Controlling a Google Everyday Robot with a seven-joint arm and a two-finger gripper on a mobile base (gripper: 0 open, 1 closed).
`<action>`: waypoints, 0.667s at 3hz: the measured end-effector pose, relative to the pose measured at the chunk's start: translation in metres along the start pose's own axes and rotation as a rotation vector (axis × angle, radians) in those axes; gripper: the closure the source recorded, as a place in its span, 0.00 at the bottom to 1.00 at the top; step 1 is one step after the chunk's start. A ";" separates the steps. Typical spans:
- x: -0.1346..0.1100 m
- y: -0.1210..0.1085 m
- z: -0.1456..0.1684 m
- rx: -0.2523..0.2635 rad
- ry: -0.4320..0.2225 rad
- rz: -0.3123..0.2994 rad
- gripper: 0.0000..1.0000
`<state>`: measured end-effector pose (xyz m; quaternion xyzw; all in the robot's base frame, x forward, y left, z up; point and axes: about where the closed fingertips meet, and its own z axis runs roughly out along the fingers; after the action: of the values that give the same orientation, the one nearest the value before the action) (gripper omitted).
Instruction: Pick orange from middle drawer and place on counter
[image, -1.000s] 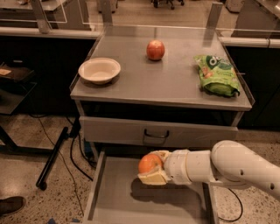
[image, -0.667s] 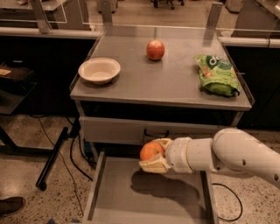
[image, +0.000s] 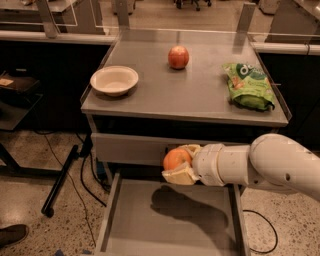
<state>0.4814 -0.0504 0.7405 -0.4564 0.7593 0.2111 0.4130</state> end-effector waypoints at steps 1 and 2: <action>-0.019 -0.021 -0.008 0.045 -0.002 0.004 1.00; -0.053 -0.050 -0.021 0.092 -0.016 -0.001 1.00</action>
Offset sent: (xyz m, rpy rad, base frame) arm 0.0818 -0.0243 0.1041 -0.0072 -0.0995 -0.1246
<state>0.5284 -0.0627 0.7988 -0.4357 0.7646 0.1795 0.4398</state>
